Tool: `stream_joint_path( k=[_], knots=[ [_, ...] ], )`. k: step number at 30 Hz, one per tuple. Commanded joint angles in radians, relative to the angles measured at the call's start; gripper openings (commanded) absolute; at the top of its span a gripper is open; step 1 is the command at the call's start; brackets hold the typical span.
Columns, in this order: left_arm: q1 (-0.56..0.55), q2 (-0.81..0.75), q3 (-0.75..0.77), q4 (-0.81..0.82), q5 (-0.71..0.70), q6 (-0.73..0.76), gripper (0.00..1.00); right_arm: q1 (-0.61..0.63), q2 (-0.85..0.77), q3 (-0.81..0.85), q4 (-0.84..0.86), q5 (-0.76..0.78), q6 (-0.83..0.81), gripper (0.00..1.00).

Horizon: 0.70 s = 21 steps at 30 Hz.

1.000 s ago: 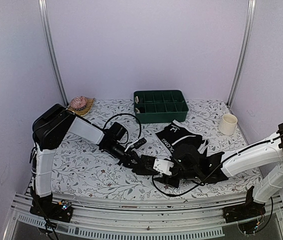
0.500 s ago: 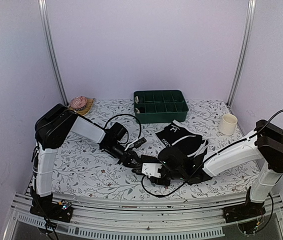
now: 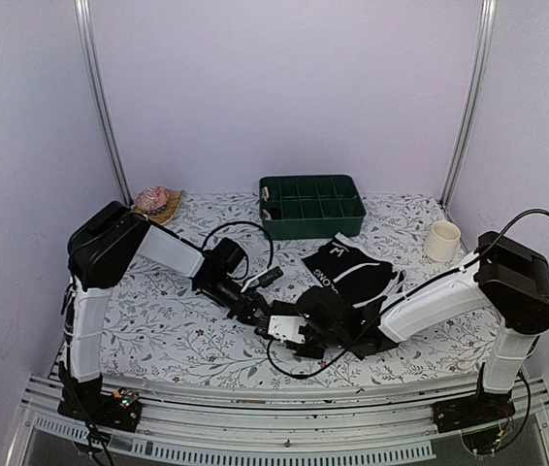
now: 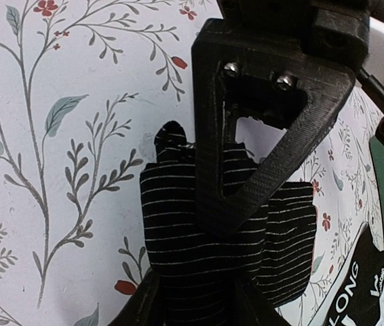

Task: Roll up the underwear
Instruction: Roll the underwear at the center of the board.

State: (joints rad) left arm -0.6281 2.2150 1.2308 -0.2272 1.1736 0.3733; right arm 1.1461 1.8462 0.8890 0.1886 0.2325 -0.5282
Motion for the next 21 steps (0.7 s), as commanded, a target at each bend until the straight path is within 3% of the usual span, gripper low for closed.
stream_joint_path(
  k=[1, 6, 14, 21],
  knots=[
    [0.013, 0.032, -0.020, -0.075, -0.115, 0.030, 0.00, -0.024, 0.044, 0.037, -0.100, -0.025, 0.049, 0.28],
    [0.013, -0.025, -0.044, -0.059, -0.121, 0.046, 0.09, -0.043, 0.069, 0.060, -0.158, -0.075, 0.088, 0.21],
    [0.013, -0.130, -0.088, -0.026, -0.152, 0.079, 0.50, -0.070, 0.076, 0.084, -0.222, -0.166, 0.153, 0.14],
    [0.015, -0.377, -0.212, 0.090, -0.254, 0.145, 0.62, -0.087, 0.048, 0.106, -0.275, -0.308, 0.236, 0.14]
  ],
)
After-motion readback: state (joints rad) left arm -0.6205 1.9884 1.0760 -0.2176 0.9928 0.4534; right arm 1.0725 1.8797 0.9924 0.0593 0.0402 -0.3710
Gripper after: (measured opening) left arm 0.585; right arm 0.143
